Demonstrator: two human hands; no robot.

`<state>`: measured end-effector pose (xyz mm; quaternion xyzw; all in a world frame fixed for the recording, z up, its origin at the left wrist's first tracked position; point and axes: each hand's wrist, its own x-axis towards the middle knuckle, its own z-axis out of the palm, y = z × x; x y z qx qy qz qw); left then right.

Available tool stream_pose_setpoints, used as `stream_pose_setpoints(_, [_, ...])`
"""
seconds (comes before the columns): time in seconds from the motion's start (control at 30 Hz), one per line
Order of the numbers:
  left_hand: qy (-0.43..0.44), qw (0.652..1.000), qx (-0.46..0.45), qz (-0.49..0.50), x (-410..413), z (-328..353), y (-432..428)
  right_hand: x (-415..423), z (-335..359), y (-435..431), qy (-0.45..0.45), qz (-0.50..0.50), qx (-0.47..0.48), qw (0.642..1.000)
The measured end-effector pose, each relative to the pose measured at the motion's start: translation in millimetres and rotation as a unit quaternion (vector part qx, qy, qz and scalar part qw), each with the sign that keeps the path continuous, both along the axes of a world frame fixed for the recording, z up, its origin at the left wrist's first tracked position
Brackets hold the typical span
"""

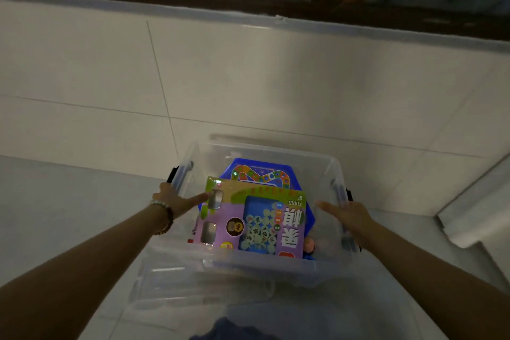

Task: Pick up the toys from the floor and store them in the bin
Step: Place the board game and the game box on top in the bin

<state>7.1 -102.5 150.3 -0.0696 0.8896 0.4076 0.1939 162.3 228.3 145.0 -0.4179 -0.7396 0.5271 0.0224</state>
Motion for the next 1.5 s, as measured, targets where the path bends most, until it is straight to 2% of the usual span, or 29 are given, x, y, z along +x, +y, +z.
stream_pose_setpoints(0.23, [0.010, 0.993, 0.010, -0.116, 44, 18, 141, 112, 29, 94, 0.017, -0.120, 0.056, 0.991])
stream_pose_setpoints(0.4, [-0.002, 0.981, 0.024, -0.192, 94, -8, 239, 192, 14, 158, 0.013, -0.176, 0.064, 0.982])
stream_pose_setpoints(0.63, [-0.032, 0.986, 0.050, -0.156, 144, -73, 310, 253, -44, 218, -0.045, -0.200, 0.057, 0.977])
stream_pose_setpoints(0.93, [-0.030, 0.988, -0.006, -0.153, 144, -103, 313, 260, -94, 219, -0.076, -0.182, 0.016, 0.980])
stream_pose_setpoints(1.07, [-0.101, 0.980, 0.003, -0.174, 134, -92, 308, 264, -87, 224, -0.127, -0.127, -0.013, 0.984])
stream_pose_setpoints(1.13, [-0.140, 0.969, 0.001, -0.203, 129, -85, 301, 263, -79, 221, -0.164, -0.129, 0.009, 0.978])
stream_pose_setpoints(1.2, [-0.160, 0.959, -0.016, -0.235, 118, -74, 287, 255, -66, 209, -0.175, -0.132, 0.079, 0.972])
stream_pose_setpoints(1.27, [-0.145, 0.962, -0.022, -0.231, 100, -57, 269, 234, -46, 192, -0.115, -0.117, 0.145, 0.976])
stream_pose_setpoints(1.3, [-0.126, 0.965, -0.024, -0.227, 89, -48, 258, 220, -34, 180, -0.062, -0.104, 0.147, 0.982])
stream_pose_setpoints(1.4, [-0.078, 0.971, -0.014, -0.228, 57, -20, 214, 162, -4, 133, 0.049, -0.043, 0.104, 0.992])
stream_pose_setpoints(1.5, [-0.059, 0.969, -0.034, -0.240, 31, -6, 157, 97, 11, 79, 0.077, 0.034, 0.084, 0.993])
